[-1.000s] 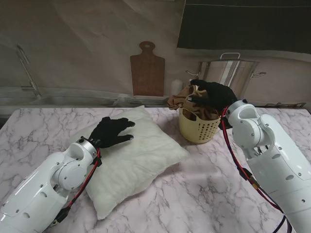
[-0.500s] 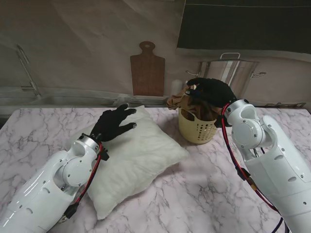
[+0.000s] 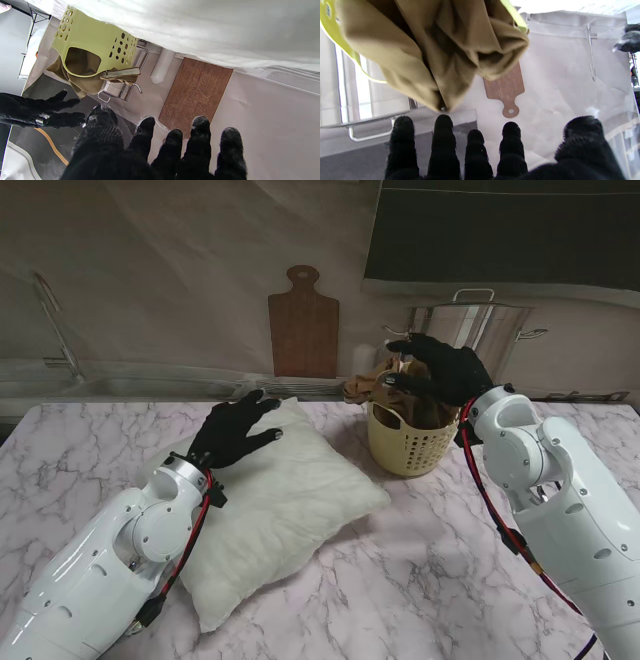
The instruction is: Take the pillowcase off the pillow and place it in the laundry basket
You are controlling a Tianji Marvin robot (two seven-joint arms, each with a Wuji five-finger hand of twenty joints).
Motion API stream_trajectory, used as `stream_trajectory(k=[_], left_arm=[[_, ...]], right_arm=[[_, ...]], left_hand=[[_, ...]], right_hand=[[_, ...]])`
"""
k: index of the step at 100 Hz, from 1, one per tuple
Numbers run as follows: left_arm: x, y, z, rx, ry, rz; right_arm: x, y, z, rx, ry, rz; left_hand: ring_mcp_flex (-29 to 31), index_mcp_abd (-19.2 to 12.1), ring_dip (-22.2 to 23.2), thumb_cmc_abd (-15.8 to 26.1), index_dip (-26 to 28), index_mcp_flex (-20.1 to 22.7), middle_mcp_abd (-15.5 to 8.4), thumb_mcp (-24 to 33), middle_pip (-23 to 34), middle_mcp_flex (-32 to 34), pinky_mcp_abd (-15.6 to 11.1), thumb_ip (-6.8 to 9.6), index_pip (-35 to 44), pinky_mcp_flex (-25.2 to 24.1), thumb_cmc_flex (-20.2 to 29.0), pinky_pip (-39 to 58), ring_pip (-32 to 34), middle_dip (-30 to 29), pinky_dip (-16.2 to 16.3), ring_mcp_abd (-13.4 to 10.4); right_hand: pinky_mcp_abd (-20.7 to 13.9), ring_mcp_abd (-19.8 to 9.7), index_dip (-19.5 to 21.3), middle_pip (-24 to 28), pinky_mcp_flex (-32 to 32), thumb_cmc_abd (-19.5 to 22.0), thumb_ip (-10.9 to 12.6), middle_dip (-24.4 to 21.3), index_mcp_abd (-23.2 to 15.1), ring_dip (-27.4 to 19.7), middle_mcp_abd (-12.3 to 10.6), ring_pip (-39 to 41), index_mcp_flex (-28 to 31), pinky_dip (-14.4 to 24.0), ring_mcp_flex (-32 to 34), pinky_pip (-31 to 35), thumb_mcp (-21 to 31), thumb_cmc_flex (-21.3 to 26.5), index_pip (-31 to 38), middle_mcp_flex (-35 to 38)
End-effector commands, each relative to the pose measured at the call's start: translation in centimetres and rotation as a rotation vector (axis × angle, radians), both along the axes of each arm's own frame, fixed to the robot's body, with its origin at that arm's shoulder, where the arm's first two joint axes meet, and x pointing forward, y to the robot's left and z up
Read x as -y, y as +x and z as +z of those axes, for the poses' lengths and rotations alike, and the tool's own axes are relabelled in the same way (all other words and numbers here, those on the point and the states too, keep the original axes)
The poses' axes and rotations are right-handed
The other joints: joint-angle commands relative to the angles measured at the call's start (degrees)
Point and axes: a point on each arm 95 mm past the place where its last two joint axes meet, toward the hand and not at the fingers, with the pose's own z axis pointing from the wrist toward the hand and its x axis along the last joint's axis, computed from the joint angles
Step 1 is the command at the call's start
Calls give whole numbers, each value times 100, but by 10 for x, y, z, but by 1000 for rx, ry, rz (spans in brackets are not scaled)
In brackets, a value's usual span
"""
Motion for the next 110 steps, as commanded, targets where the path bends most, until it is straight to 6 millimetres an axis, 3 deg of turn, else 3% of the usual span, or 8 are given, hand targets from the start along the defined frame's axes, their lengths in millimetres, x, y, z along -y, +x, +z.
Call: stream_trajectory(k=[1,10,15,22,45,74,91,110], left_arm=[[1,1,1,-6,7,-5],[1,2,2,-4,9,-6],[1,2,2,-3,11,-6],[1,3,4,1,11,-6],[2,-1,10,42,-64,-3],[8,-23,15,124,-298,-56],[12,-32,15,145,-414,-85],[11,-39,-3,126,-497,-57]], right_arm=[[-1,4,0,36,20,19],[-4,6,2,56,61,46],[-6,7,3,61,86,46],[-7,7,5,87,79,46],[-15,-10,14,138,141,67],[-29,-65,14,258,222,175],[-35,-90,-2,293,277,197],[-34,-113,-46,255,323,149]], left_hand=[[-159,29,-90,297,-94,-196,-44,40,-35,-182,57,77,-135,-110,-36,717,5,-34,-111,5],[-158,26,-91,295,-97,-197,-47,40,-26,-163,73,77,-135,-110,-42,697,6,-27,-113,6],[-153,27,-89,295,-97,-197,-52,39,-19,-147,74,77,-134,-107,-46,690,10,-19,-112,0],[-158,30,-86,300,-99,-201,-57,43,5,-96,79,78,-135,-103,-40,686,13,0,-107,3],[-61,60,11,291,-88,-126,-127,41,286,434,52,75,-99,-39,20,804,115,342,10,15],[5,-29,12,295,-27,153,-177,41,65,289,-33,73,16,-6,77,868,52,313,19,-96],[19,-19,-28,333,-25,122,-204,43,75,278,-119,76,0,-2,92,805,50,218,-52,-117],[216,-19,131,359,11,227,-289,50,396,725,-77,86,59,40,126,1023,248,431,71,-127]], right_hand=[[-234,-222,-106,-139,-244,18,-28,-90,195,-304,-167,-271,-190,-300,-356,-593,283,-310,-174,73],[-316,-328,-107,-101,-97,-34,-27,-72,357,-372,-107,-263,-316,-327,-328,-660,399,-317,-256,152],[-251,-239,-3,151,-91,-50,-26,83,387,-365,146,-197,-316,-272,-303,-721,517,-345,-206,128],[-222,-220,176,447,41,-101,-32,290,379,-331,262,-127,-87,-158,-183,-675,648,-362,12,243],[-208,-182,384,853,314,-297,-2,513,316,-235,221,54,490,35,249,-322,874,-117,389,697],[-178,-213,412,905,392,-331,-4,522,234,-191,138,116,695,46,475,-57,928,-109,503,1004],[-182,-257,413,903,413,-337,-4,531,196,-173,80,131,726,8,540,62,955,-128,540,1109],[-201,-307,417,941,431,-326,-1,560,199,-156,26,150,713,-29,592,143,979,-132,574,1172]])
